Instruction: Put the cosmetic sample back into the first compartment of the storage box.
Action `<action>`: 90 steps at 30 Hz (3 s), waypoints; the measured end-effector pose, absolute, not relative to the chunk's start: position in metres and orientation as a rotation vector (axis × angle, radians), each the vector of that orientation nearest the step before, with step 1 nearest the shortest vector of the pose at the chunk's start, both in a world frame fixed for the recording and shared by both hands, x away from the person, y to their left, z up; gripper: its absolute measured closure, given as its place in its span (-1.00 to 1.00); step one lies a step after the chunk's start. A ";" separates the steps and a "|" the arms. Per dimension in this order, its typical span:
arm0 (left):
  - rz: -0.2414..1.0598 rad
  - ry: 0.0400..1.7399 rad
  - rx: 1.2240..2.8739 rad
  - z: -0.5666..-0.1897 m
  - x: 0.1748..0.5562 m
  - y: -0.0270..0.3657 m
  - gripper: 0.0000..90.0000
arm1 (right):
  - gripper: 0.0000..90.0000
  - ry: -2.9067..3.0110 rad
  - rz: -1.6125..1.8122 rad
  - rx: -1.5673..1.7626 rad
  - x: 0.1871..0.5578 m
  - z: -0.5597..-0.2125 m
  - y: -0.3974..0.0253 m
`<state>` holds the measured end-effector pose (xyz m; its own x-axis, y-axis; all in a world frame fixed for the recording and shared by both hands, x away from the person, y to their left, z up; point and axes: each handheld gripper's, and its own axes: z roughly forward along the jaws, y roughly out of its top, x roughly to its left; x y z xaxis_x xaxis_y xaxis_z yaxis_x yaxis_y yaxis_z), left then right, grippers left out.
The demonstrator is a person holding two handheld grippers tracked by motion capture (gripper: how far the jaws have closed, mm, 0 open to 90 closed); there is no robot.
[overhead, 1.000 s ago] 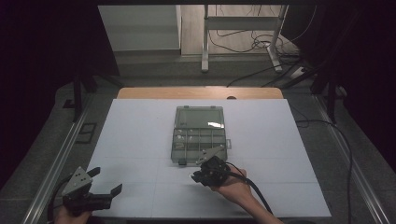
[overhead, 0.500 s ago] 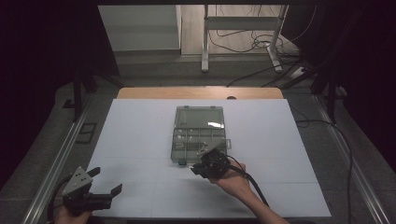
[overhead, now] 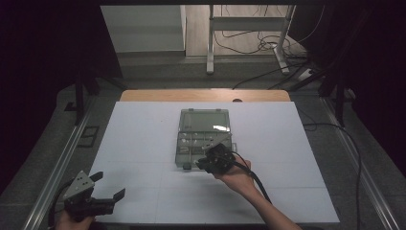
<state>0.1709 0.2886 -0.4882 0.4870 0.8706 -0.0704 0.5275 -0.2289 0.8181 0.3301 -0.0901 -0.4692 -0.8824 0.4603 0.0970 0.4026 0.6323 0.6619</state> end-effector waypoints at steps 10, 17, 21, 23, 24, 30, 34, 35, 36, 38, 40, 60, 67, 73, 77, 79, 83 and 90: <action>0.519 1.159 1.902 -0.488 0.171 0.289 -0.97 | 0.80 2.738 1.109 0.756 0.341 -0.466 -0.087; 0.518 1.158 1.904 -0.488 0.171 0.288 -0.97 | 0.80 2.725 1.116 0.771 0.349 -0.465 -0.081; 0.517 1.159 1.904 -0.488 0.171 0.289 -0.97 | 0.80 2.719 1.118 0.774 0.354 -0.465 -0.077; 0.514 1.159 1.904 -0.488 0.171 0.289 -0.97 | 0.80 2.714 1.121 0.778 0.356 -0.465 -0.075; 0.514 1.159 1.904 -0.488 0.171 0.289 -0.97 | 0.80 2.714 1.121 0.778 0.356 -0.465 -0.075; 0.515 1.157 1.909 -0.488 0.172 0.288 -0.97 | 0.80 2.700 1.128 0.790 0.364 -0.465 -0.070; 0.515 1.155 1.911 -0.488 0.172 0.288 -0.97 | 0.80 2.691 1.125 0.796 0.369 -0.466 -0.066; 0.515 1.155 1.911 -0.488 0.172 0.288 -0.97 | 0.80 2.689 1.130 0.799 0.369 -0.466 -0.066; 0.515 1.155 1.911 -0.488 0.172 0.288 -0.97 | 0.80 2.686 1.124 0.804 0.373 -0.468 -0.063; 0.514 1.155 1.912 -0.488 0.172 0.288 -0.97 | 0.80 2.684 1.125 0.809 0.374 -0.468 -0.062; 0.514 1.155 1.913 -0.488 0.172 0.288 -0.97 | 0.80 2.682 1.123 0.818 0.377 -0.469 -0.060; 0.510 1.155 1.913 -0.489 0.172 0.289 -0.97 | 0.80 2.654 1.109 0.856 0.402 -0.477 -0.040; 0.506 1.157 1.910 -0.489 0.172 0.289 -0.97 | 0.80 2.648 1.105 0.868 0.410 -0.479 -0.032; 0.506 1.157 1.912 -0.489 0.172 0.289 -0.97 | 0.79 2.640 1.097 0.886 0.415 -0.483 -0.027; 0.506 1.156 1.912 -0.489 0.172 0.289 -0.97 | 0.79 2.632 1.098 0.899 0.419 -0.485 -0.024; 0.506 1.156 1.912 -0.489 0.172 0.289 -0.97 | 0.79 2.630 1.097 0.901 0.419 -0.486 -0.024; 0.507 1.156 1.912 -0.489 0.172 0.289 -0.97 | 0.79 2.626 1.088 0.907 0.422 -0.489 -0.020; 0.508 1.154 1.913 -0.489 0.172 0.289 -0.97 | 0.75 2.632 1.047 0.908 0.422 -0.494 -0.019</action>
